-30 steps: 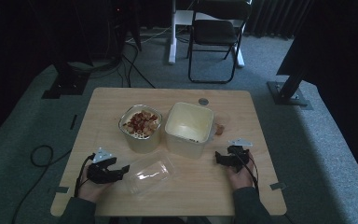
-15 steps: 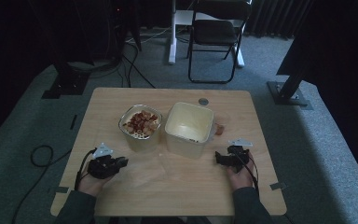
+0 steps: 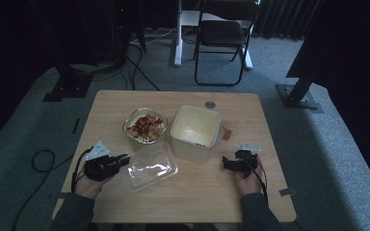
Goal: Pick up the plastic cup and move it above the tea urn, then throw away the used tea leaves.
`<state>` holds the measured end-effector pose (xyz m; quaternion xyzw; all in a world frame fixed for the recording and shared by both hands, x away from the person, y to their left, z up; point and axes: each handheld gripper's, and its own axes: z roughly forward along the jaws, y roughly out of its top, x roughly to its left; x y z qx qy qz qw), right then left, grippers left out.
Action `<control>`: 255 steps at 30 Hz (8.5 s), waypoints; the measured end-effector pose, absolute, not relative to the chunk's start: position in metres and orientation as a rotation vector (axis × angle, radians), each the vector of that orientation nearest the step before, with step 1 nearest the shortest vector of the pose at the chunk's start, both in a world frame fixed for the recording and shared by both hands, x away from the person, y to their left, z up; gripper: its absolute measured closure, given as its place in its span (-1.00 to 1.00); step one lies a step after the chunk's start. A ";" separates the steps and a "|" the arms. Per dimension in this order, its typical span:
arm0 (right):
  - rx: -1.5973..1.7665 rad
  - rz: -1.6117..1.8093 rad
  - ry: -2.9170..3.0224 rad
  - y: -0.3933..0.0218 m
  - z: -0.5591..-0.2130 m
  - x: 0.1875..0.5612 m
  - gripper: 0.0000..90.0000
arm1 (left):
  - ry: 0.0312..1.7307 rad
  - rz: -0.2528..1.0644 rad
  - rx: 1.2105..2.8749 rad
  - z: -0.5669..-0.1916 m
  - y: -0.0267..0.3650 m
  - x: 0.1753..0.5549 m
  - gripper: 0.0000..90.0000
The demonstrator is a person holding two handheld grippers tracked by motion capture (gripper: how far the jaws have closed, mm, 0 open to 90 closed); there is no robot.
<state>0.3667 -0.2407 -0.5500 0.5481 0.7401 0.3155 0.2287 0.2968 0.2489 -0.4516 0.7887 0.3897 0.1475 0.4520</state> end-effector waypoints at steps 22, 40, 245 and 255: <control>1.510 0.867 2.038 -0.241 -0.550 0.367 -0.77 | 0.859 0.552 1.846 -0.341 0.238 0.350 0.73; 1.507 0.868 2.038 -0.241 -0.550 0.367 -0.77 | 0.756 0.648 1.968 -0.325 0.168 0.404 0.71; 0.898 1.525 2.246 -0.021 -0.317 0.475 -0.44 | 0.816 0.713 1.860 -0.384 0.165 0.455 -0.06; 0.971 1.479 2.219 -0.054 -0.328 0.480 -0.45 | 0.877 0.748 1.849 -0.387 0.187 0.456 -0.06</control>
